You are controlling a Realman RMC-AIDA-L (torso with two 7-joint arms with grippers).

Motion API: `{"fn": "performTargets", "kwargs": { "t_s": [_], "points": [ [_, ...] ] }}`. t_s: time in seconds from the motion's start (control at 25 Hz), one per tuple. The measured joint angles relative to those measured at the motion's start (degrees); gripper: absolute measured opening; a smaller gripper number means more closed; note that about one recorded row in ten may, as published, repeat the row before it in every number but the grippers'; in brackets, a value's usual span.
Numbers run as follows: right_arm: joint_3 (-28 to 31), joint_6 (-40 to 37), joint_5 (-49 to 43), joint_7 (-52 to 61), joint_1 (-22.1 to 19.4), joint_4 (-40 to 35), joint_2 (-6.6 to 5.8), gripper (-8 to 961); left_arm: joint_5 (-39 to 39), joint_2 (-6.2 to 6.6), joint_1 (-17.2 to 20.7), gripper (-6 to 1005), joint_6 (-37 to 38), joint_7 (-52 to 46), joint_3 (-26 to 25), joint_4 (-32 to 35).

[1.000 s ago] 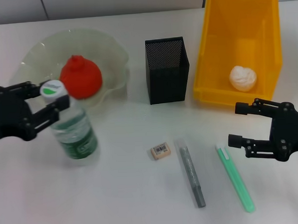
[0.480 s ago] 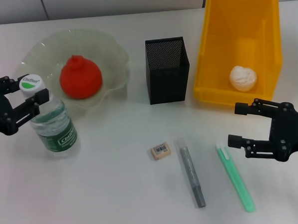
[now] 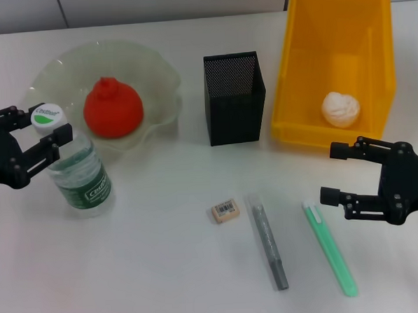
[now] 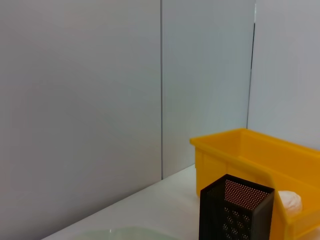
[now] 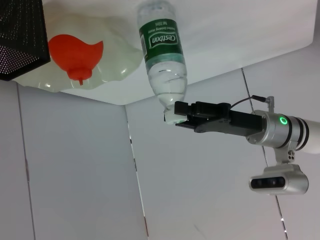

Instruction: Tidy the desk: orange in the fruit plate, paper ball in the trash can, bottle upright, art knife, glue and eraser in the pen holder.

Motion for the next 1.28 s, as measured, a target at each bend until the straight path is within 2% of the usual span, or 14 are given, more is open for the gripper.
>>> {"fn": "performTargets", "kwargs": {
  "t_s": [0.2, 0.4, 0.48, 0.6, 0.68, 0.72, 0.84, 0.88, 0.92, 1.04, 1.08, 1.12, 1.24, 1.28],
  "points": [
    [0.0, 0.0, 0.0, 0.0, 0.0, 0.0, 0.0, 808, -1.0, 0.1, -0.1, 495, 0.0, 0.2, -0.2, -0.8],
    [0.0, 0.0, 0.0, 1.2, 0.0, -0.8, 0.0, 807, -2.0, 0.22, 0.4, 612, 0.6, 0.6, -1.4, 0.1],
    [0.0, -0.1, 0.0, 4.2, -0.4, -4.2, 0.03, 806, -5.4, 0.3, 1.9, 642, 3.1, 1.6, -5.5, 0.8],
    [0.0, 0.0, 0.0, 7.2, -0.9, -7.4, 0.08, 806, -7.7, 0.26, 2.7, 665, 7.3, 3.0, -8.6, 0.4],
    [0.2, 0.0, -1.3, 16.2, -1.0, -14.3, 0.02, 806, -9.1, 0.04, 3.7, 677, 11.2, 3.8, -9.9, -0.9],
    [0.2, 0.0, -1.3, 16.2, -1.0, -14.3, 0.02, 806, -9.1, 0.04, 3.7, 682, 11.2, 3.8, -9.9, -0.9],
    [0.5, -0.2, -4.8, 25.1, -0.1, -22.1, 0.0, 807, -10.0, -0.05, 4.2, 698, 12.8, 6.0, -9.6, -4.1],
    [0.5, -0.5, -7.4, 31.8, 1.2, -26.8, 0.03, 807, -10.1, -0.09, 4.2, 703, 13.0, 6.8, -9.4, -5.2],
    [0.5, -0.5, -7.4, 31.8, 1.2, -26.8, 0.03, 807, -10.1, -0.09, 4.2, 703, 13.0, 6.8, -9.4, -5.2],
    [0.4, -3.0, -12.2, 44.0, 4.2, -33.4, -0.07, 807, -10.7, -0.14, 4.2, 703, 15.5, 12.5, -8.7, -10.5],
    [0.0, -5.9, -15.9, 52.4, 6.2, -37.7, -0.05, 808, -10.8, -0.08, 4.1, 702, 16.5, 14.1, -8.4, -11.7],
    [0.0, -5.9, -15.9, 52.4, 6.2, -37.7, -0.05, 808, -10.7, 0.06, 3.7, 702, 18.3, 16.7, -7.4, -14.1],
    [-3.9, -9.5, -23.2, 64.9, 9.2, -44.4, 0.22, 808, -10.3, 0.27, 1.9, 702, 20.1, 22.9, -3.4, -19.7],
    [-9.3, -10.3, -28.4, 71.8, 10.8, -47.8, 0.33, 807, -9.4, 0.29, -0.1, 702, 19.9, 25.7, -1.1, -23.2]
  ]
}}
